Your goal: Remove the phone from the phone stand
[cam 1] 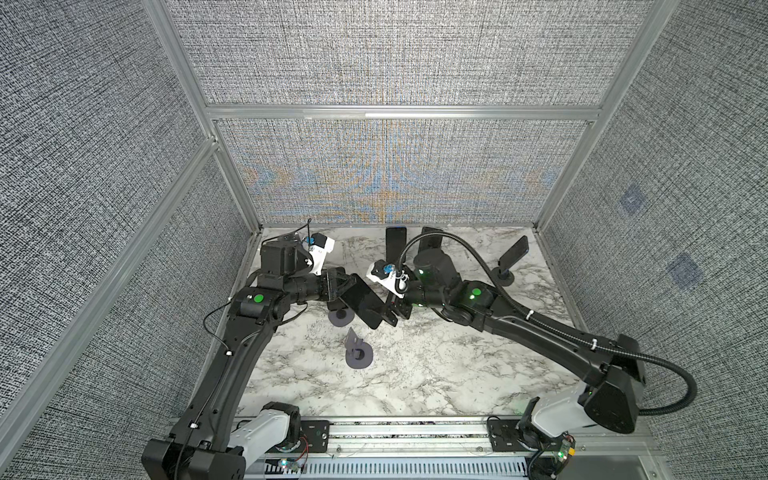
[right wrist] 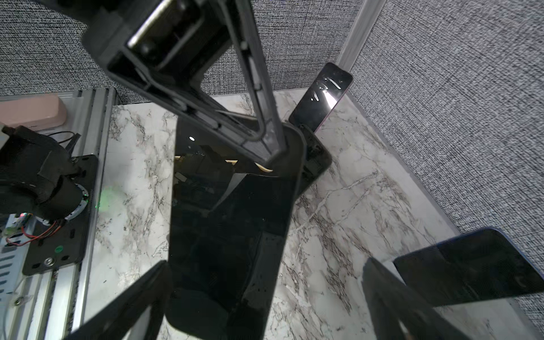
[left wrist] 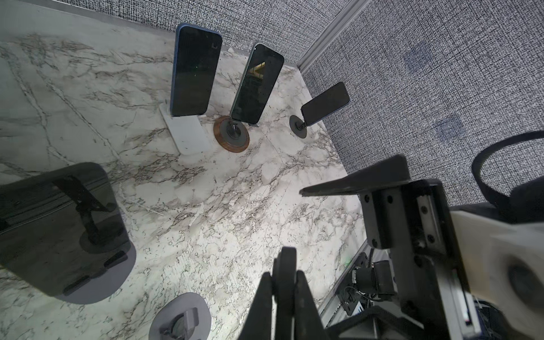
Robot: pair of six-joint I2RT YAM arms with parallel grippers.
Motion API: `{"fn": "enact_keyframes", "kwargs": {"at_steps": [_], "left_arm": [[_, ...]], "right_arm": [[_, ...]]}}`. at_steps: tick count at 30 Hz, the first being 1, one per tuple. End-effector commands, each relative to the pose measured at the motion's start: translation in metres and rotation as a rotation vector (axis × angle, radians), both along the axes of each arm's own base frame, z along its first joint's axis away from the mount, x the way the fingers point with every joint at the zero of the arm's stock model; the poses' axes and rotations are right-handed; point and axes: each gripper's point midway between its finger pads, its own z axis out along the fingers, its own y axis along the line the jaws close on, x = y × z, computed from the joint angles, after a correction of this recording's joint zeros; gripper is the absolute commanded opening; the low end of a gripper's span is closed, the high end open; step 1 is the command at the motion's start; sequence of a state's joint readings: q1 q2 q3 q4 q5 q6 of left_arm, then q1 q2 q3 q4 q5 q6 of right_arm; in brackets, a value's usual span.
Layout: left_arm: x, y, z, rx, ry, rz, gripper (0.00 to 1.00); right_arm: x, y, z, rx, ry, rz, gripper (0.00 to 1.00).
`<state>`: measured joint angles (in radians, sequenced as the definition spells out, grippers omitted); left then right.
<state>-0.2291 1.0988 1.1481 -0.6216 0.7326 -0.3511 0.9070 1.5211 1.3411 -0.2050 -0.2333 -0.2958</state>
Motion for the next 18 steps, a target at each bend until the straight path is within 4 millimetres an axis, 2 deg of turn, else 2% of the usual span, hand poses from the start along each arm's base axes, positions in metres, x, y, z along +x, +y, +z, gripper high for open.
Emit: {"fn": "enact_keyframes", "kwargs": {"at_steps": [1,5,12,18], "left_arm": [[0.004,-0.003,0.01,-0.023,-0.045,-0.006,0.0],[0.007,-0.004,0.013,-0.037,-0.057,0.003,0.0],[0.011,0.0,0.011,-0.03,-0.072,0.037,0.0],[0.015,0.0,0.009,-0.032,-0.074,0.05,0.0]], "right_arm": [[0.002,0.015,0.008,0.047,0.003,-0.01,0.99],[0.005,0.03,0.004,0.055,0.018,-0.018,0.99],[0.007,0.037,0.0,0.045,0.008,-0.094,0.98],[0.012,0.037,-0.003,0.036,-0.022,-0.16,0.86]]}}
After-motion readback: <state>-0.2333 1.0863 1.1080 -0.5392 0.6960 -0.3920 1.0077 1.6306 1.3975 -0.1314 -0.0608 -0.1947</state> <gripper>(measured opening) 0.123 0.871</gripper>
